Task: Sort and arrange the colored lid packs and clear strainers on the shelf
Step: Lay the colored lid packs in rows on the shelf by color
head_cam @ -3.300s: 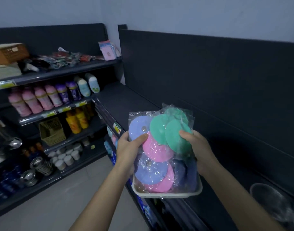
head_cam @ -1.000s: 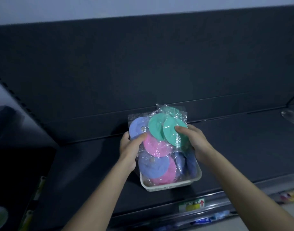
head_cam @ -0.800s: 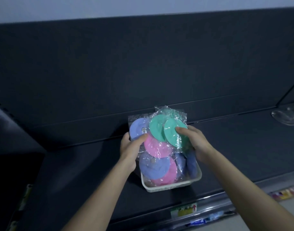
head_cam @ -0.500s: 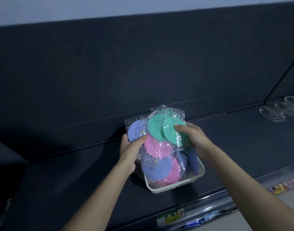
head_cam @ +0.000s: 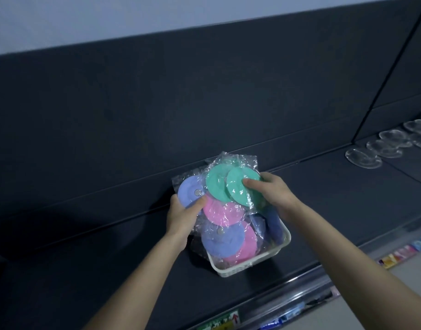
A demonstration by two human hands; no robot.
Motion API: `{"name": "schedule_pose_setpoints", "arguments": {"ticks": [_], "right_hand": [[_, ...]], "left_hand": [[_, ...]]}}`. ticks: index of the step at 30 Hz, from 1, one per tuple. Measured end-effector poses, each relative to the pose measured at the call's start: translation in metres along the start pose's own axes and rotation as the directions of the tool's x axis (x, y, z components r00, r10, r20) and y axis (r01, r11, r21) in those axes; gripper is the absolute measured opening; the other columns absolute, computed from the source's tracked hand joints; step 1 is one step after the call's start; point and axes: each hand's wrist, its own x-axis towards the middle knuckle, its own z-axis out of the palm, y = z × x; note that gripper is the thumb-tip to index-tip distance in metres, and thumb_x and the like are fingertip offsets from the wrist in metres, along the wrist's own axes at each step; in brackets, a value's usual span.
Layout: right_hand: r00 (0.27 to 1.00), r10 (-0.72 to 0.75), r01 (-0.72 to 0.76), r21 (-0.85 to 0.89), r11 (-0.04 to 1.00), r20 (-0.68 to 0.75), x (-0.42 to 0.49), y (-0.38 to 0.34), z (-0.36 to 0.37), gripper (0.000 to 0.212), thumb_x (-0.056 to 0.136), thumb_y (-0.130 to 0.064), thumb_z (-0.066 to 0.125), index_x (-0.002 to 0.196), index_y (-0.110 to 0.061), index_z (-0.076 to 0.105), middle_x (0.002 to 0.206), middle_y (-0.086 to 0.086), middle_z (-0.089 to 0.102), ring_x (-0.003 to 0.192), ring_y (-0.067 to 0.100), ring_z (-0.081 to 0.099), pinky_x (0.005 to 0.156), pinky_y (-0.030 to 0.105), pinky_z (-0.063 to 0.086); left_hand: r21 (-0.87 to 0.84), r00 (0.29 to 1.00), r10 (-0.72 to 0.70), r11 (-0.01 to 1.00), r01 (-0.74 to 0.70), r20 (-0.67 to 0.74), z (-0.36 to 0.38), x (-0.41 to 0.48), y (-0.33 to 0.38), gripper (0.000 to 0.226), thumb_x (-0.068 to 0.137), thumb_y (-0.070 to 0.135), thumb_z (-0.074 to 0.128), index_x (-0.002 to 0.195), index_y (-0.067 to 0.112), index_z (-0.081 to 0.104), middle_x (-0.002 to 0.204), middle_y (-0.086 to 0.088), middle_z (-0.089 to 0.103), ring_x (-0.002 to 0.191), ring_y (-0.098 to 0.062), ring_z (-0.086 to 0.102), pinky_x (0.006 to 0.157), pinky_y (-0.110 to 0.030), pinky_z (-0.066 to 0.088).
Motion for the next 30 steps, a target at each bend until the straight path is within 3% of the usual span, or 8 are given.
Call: {"name": "schedule_pose_setpoints", "arguments": {"ticks": [3,5,9,16,22,25,27,30], "right_hand": [[0.983,-0.149,0.125,-0.204,0.971,-0.108,-0.008,-0.008,0.004,0.026,0.072,-0.03,0.078,0.089,-0.017,0.063,0.085,0.001,0.069,0.073,0.017,0.066,0.066,0.033,0.055],[0.956,-0.25,0.197,-0.293,0.936,-0.156,-0.013,-0.015,0.007,0.028,0.07,-0.028,0.08,0.086,-0.017,0.06,0.079,-0.003,0.065,0.069,0.013,0.063,0.062,0.032,0.054],[0.948,-0.27,0.235,-0.204,0.951,-0.167,-0.019,-0.024,0.011,0.028,0.071,-0.016,0.08,0.088,-0.012,0.059,0.077,0.0,0.065,0.063,0.013,0.062,0.052,0.025,0.052],[0.954,-0.236,0.241,0.004,0.971,-0.187,-0.03,-0.036,0.026,0.025,0.073,-0.003,0.077,0.09,-0.005,0.06,0.079,0.009,0.066,0.063,0.019,0.064,0.054,0.034,0.057],[0.941,-0.128,0.165,0.094,0.982,-0.313,-0.027,-0.032,0.019,0.02,0.073,-0.006,0.077,0.09,-0.003,0.067,0.087,0.019,0.071,0.074,0.032,0.069,0.068,0.05,0.059],[0.937,-0.044,0.064,0.047,0.997,-0.347,-0.03,-0.019,0.017,0.026,0.071,-0.014,0.079,0.087,0.001,0.066,0.082,0.019,0.068,0.07,0.03,0.065,0.067,0.054,0.056],[0.926,-0.071,0.054,-0.057,0.997,-0.372,-0.034,-0.014,0.018,0.021,0.074,-0.021,0.079,0.076,-0.007,0.063,0.071,0.009,0.064,0.065,0.024,0.062,0.064,0.045,0.058],[0.929,-0.136,0.073,-0.19,0.979,-0.345,-0.039,-0.015,0.018,0.021,0.076,-0.025,0.076,0.07,-0.016,0.058,0.063,-0.002,0.058,0.059,0.015,0.056,0.06,0.034,0.048]], "left_hand": [[0.291,0.981,0.123,0.954,-0.075,-0.15,-0.002,0.001,0.003,0.046,0.066,0.046,0.075,0.094,0.015,0.055,0.113,-0.003,0.048,0.1,-0.019,0.051,0.085,-0.036,0.05],[0.386,0.957,0.21,0.915,-0.119,-0.201,-0.005,0.0,0.007,0.041,0.071,0.043,0.075,0.088,0.012,0.053,0.108,-0.003,0.042,0.1,-0.022,0.045,0.087,-0.036,0.046],[0.159,0.978,0.176,0.975,-0.156,-0.116,-0.014,-0.004,0.017,0.035,0.076,0.034,0.076,0.076,0.011,0.05,0.08,-0.001,0.054,0.07,-0.017,0.049,0.061,-0.029,0.041],[0.071,0.987,0.147,0.987,-0.142,-0.067,-0.037,-0.004,0.013,0.015,0.081,0.006,0.065,0.086,0.017,0.056,0.086,-0.014,0.069,0.065,-0.019,0.055,0.065,-0.035,0.046],[0.117,0.995,0.102,0.988,-0.102,0.001,-0.066,0.005,0.013,0.014,0.082,0.005,0.061,0.092,0.015,0.056,0.091,-0.012,0.068,0.068,-0.018,0.056,0.066,-0.034,0.047],[0.138,0.993,0.021,0.99,-0.038,0.12,-0.068,0.006,0.013,0.023,0.083,0.008,0.064,0.103,0.012,0.054,0.095,-0.01,0.067,0.079,-0.021,0.063,0.077,-0.038,0.054],[0.143,0.987,-0.01,0.99,-0.013,0.157,-0.066,0.007,0.012,0.033,0.08,0.016,0.069,0.109,0.016,0.052,0.1,-0.006,0.065,0.091,-0.022,0.065,0.087,-0.041,0.054],[0.171,0.986,-0.015,0.985,-0.014,0.166,-0.059,0.012,0.011,0.077,0.076,0.03,0.074,0.14,0.016,0.035,0.128,-0.002,0.056,0.111,-0.021,0.059,0.098,-0.038,0.047]]}}
